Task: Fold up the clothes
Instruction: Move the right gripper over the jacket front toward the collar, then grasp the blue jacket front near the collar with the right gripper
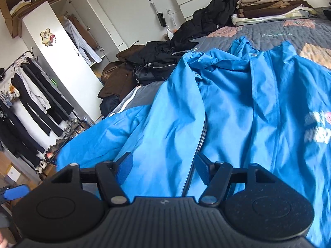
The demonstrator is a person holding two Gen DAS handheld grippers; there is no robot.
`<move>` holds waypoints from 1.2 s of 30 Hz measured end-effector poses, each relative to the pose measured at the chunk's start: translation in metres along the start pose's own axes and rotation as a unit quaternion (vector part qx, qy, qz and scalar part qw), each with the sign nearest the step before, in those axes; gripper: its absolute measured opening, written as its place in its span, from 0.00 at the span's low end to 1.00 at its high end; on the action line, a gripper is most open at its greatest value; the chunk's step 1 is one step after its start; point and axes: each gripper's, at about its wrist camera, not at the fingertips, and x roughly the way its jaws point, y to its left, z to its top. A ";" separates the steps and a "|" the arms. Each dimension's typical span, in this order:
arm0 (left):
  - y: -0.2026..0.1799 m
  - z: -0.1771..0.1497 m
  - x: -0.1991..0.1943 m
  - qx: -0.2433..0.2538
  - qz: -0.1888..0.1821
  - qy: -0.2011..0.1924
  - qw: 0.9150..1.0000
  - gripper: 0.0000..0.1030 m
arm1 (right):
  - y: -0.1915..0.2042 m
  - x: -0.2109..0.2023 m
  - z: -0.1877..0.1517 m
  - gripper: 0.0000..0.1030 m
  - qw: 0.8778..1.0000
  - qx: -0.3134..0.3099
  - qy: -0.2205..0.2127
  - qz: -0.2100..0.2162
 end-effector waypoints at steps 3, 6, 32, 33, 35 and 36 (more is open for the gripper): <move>0.000 -0.008 0.011 0.012 -0.015 0.002 1.000 0.89 | -0.016 0.031 0.015 0.63 1.000 -0.018 0.012 -0.016; -0.003 -0.017 0.025 0.041 0.007 0.018 0.999 0.89 | -0.032 0.055 0.028 0.63 0.999 -0.028 0.016 -0.024; 0.004 -0.011 0.034 -0.041 0.047 -0.004 0.998 0.89 | 0.024 0.123 0.050 0.64 0.986 -0.143 0.004 0.083; 0.004 -0.010 0.035 -0.041 0.047 -0.003 0.998 0.89 | 0.025 0.119 0.051 0.66 0.986 -0.143 0.001 0.092; 0.004 -0.010 0.035 -0.041 0.047 -0.003 0.998 0.89 | 0.020 0.113 0.055 0.69 0.986 -0.137 0.002 0.094; 0.004 -0.010 0.035 -0.042 0.047 -0.004 0.998 0.89 | 0.015 0.111 0.057 0.70 0.987 -0.131 0.001 0.089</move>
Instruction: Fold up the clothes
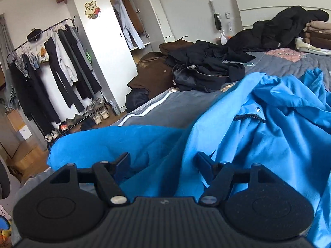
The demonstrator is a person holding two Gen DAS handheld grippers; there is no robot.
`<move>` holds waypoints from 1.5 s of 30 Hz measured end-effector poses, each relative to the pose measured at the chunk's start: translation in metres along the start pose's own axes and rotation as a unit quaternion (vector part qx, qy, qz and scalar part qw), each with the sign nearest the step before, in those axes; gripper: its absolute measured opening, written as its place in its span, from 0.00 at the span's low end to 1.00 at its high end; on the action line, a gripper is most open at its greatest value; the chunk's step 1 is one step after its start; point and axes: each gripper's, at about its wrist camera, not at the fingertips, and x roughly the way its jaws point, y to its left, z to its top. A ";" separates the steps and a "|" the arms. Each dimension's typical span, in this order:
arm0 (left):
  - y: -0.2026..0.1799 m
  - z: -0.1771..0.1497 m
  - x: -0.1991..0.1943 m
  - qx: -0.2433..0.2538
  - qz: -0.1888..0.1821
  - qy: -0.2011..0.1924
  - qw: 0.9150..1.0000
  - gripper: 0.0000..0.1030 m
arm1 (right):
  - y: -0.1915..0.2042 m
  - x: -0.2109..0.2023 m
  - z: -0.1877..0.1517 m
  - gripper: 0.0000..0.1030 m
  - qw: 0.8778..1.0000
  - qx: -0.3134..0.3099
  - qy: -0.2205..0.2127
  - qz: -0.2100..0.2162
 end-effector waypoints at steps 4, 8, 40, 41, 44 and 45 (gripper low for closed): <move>0.001 0.000 0.000 0.000 0.003 -0.004 1.000 0.89 | -0.029 -0.010 0.000 0.70 0.999 0.037 -0.001 -0.032; 0.000 -0.001 0.001 0.003 0.005 -0.003 1.000 0.89 | -0.054 -0.012 -0.007 0.70 0.995 0.077 0.013 -0.054; -0.002 0.000 0.001 -0.006 0.006 -0.008 1.000 0.89 | 0.007 -0.056 0.013 0.02 0.984 -0.026 0.002 -0.178; -0.003 0.000 0.001 -0.006 0.006 -0.008 1.000 0.89 | 0.006 -0.060 0.011 0.02 0.981 -0.034 0.007 -0.190; -0.003 0.000 0.002 -0.002 0.006 -0.008 1.000 0.89 | 0.002 -0.060 0.002 0.02 0.972 -0.056 0.020 -0.225; -0.004 -0.001 0.002 -0.001 0.006 -0.008 1.000 0.89 | 0.001 -0.054 -0.004 0.03 0.967 -0.073 0.034 -0.241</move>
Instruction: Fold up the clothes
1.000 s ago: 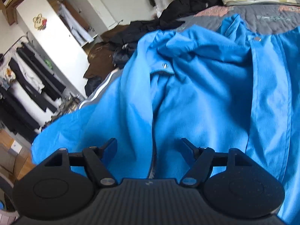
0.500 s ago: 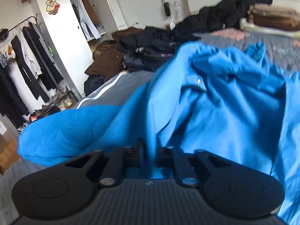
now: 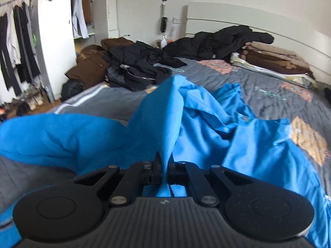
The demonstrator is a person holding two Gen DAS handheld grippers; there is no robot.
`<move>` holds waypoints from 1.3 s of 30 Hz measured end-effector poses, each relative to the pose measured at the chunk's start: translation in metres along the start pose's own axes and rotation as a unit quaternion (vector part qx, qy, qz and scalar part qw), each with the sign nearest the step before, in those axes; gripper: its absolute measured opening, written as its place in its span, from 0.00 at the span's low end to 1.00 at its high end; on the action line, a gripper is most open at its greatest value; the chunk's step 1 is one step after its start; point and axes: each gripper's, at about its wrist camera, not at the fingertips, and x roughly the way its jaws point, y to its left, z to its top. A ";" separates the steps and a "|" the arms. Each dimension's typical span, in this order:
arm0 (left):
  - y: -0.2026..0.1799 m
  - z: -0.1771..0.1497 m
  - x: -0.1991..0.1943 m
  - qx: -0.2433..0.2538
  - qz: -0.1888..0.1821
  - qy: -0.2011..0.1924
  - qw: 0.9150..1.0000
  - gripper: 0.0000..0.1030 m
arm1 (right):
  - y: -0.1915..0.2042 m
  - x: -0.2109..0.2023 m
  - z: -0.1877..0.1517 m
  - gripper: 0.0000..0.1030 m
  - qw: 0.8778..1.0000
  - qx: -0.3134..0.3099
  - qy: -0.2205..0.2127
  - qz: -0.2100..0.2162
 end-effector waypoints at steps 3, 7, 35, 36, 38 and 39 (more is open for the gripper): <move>0.001 0.000 0.001 0.000 0.002 0.001 1.000 0.89 | 0.013 0.024 -0.018 0.06 0.996 -0.068 0.042 -0.031; 0.004 0.001 0.001 -0.011 0.004 0.000 1.000 0.89 | 0.029 0.019 -0.023 0.16 0.997 -0.079 0.004 0.004; 0.002 0.002 0.001 -0.007 0.003 -0.006 1.000 0.90 | -0.085 0.058 -0.051 0.69 0.888 0.383 0.019 0.253; 0.002 0.002 0.001 -0.007 0.004 -0.005 1.000 0.90 | -0.080 0.065 -0.053 0.69 0.885 0.384 0.029 0.261; 0.001 0.001 0.002 -0.007 0.004 -0.004 1.000 0.90 | -0.067 0.079 -0.053 0.68 0.882 0.380 0.049 0.274; 0.001 0.001 0.002 -0.006 0.004 -0.004 1.000 0.90 | -0.061 0.084 -0.051 0.67 0.880 0.382 0.056 0.276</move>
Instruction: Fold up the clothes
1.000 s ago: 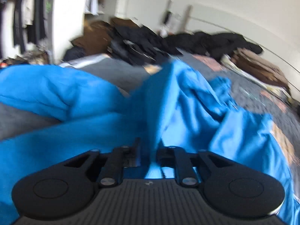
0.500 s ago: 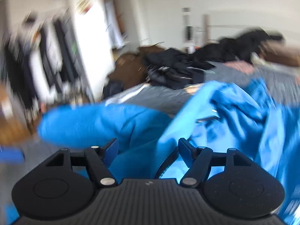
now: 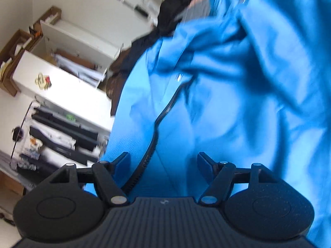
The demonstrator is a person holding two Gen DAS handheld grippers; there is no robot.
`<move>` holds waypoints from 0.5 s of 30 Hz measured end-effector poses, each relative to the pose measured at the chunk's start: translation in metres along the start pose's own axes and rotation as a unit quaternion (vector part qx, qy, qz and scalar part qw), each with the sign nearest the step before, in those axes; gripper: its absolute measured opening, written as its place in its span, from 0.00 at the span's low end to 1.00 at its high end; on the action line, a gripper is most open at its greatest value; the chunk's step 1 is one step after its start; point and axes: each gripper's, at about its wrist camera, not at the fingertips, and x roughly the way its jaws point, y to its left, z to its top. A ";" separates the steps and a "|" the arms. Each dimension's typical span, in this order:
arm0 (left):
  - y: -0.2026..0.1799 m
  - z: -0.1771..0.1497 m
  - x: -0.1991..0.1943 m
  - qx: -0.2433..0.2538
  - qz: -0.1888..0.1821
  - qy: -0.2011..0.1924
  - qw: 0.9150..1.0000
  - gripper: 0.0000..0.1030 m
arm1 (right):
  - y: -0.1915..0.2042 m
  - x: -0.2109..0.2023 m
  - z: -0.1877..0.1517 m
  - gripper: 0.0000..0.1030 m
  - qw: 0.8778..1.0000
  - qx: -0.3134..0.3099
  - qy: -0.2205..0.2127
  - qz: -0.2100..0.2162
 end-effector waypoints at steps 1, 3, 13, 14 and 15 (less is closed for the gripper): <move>-0.001 0.000 0.000 0.001 0.000 0.000 1.000 0.90 | 0.003 0.006 -0.001 0.65 1.000 0.003 0.001 0.000; -0.001 -0.001 0.000 0.004 0.000 0.001 1.000 0.90 | 0.010 0.014 -0.003 0.52 1.000 0.002 -0.005 -0.001; -0.002 0.000 -0.002 0.001 0.001 0.000 1.000 0.90 | 0.086 -0.016 -0.027 0.05 0.968 -0.214 -0.099 -0.090; -0.003 -0.001 -0.002 0.002 0.002 0.000 1.000 0.90 | 0.097 -0.020 -0.033 0.05 0.957 -0.248 -0.109 -0.104; -0.003 -0.001 -0.002 0.003 0.002 0.000 1.000 0.90 | 0.104 -0.023 -0.037 0.05 0.948 -0.274 -0.110 -0.116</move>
